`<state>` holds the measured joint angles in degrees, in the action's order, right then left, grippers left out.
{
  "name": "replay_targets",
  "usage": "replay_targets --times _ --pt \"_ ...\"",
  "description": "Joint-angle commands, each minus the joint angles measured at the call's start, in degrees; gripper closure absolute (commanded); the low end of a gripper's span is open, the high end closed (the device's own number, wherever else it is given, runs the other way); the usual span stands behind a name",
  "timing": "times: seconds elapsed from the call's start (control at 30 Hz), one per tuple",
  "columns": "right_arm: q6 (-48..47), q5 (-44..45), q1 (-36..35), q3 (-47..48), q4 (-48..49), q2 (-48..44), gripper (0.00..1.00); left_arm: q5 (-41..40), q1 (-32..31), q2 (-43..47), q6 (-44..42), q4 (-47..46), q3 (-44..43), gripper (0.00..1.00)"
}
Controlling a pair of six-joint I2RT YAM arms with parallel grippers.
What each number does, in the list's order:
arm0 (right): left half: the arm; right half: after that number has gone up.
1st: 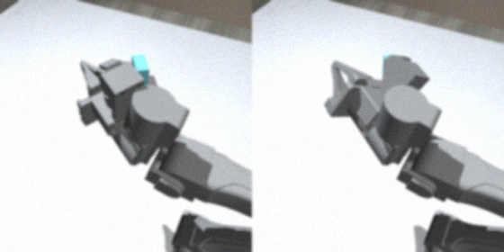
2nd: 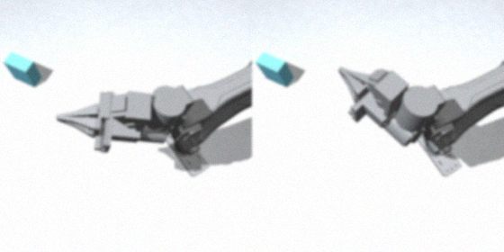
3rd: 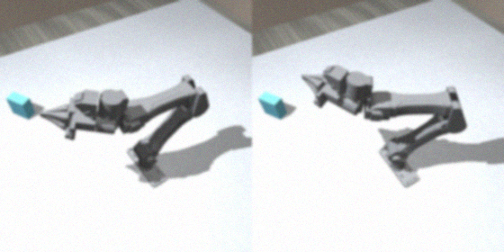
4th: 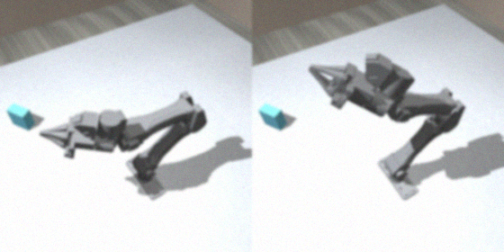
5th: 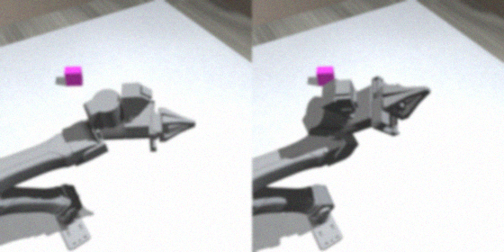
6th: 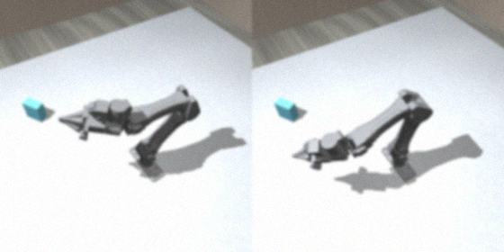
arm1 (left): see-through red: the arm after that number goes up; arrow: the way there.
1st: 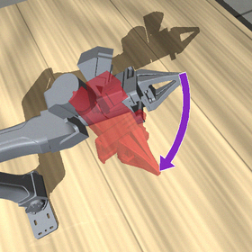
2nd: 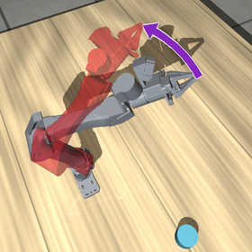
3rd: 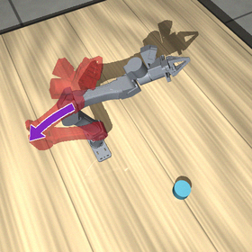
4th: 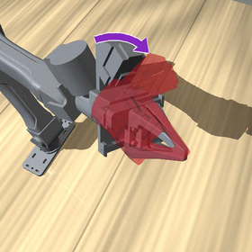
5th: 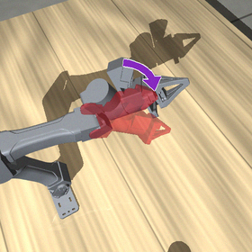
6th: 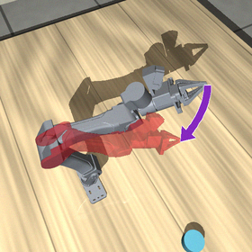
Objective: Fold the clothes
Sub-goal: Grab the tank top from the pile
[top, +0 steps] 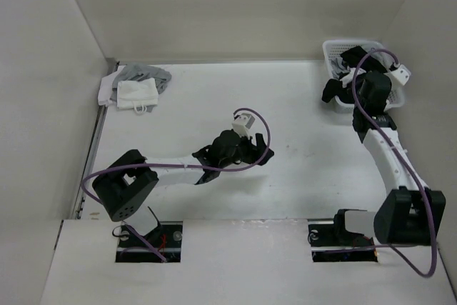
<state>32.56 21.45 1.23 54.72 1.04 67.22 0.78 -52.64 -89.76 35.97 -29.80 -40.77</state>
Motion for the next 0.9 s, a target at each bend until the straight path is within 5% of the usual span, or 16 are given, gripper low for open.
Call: replay_targets --times 0.0,0.13,0.2,0.27,0.33,0.37,0.43,0.57,0.6,0.77,0.87 --pt "0.8 -0.5 3.5 6.1 0.6 6.2 0.77 1.3 0.0 1.3 -0.8 -3.9 0.9 0.29" --pt "1.2 -0.6 6.7 10.3 2.7 15.5 0.45 1.3 0.4 1.2 -1.2 -5.1 1.5 0.31" --pt "0.8 -0.9 7.9 12.1 2.8 18.7 0.45 1.3 0.5 1.7 -1.7 -6.3 2.3 0.32" --pt "0.1 -1.5 8.9 14.5 2.2 22.1 0.59 0.9 0.6 2.3 -2.4 -8.6 3.7 0.37" --pt "-0.9 -1.9 10.8 17.3 2.7 26.3 0.93 0.6 1.1 2.8 -2.9 -10.6 4.8 0.50" --pt "-1.4 -2.3 11.7 19.1 2.2 28.2 0.96 0.6 1.3 2.9 -2.9 -11.2 5.3 0.66" --pt "-2.4 -4.1 13.7 22.2 2.0 32.5 0.88 0.6 1.5 2.1 -2.9 -10.9 5.0 0.76" --pt "-4.9 -8.1 15.3 27.1 1.2 38.8 0.48 0.8 1.8 0.7 -2.6 -11.2 4.7 0.66" --pt "-5.1 -8.8 15.6 27.9 1.0 39.6 0.45 0.8 2.0 0.5 -2.4 -11.2 4.7 0.64" --pt "-4.8 -11.9 18.2 33.2 0.2 45.4 0.45 1.0 2.2 -0.1 -2.0 -11.9 4.7 0.61" --pt "-4.4 -14.9 18.9 38.4 -3.7 50.0 0.58 1.0 2.2 -0.3 -2.0 -12.0 4.6 0.61"
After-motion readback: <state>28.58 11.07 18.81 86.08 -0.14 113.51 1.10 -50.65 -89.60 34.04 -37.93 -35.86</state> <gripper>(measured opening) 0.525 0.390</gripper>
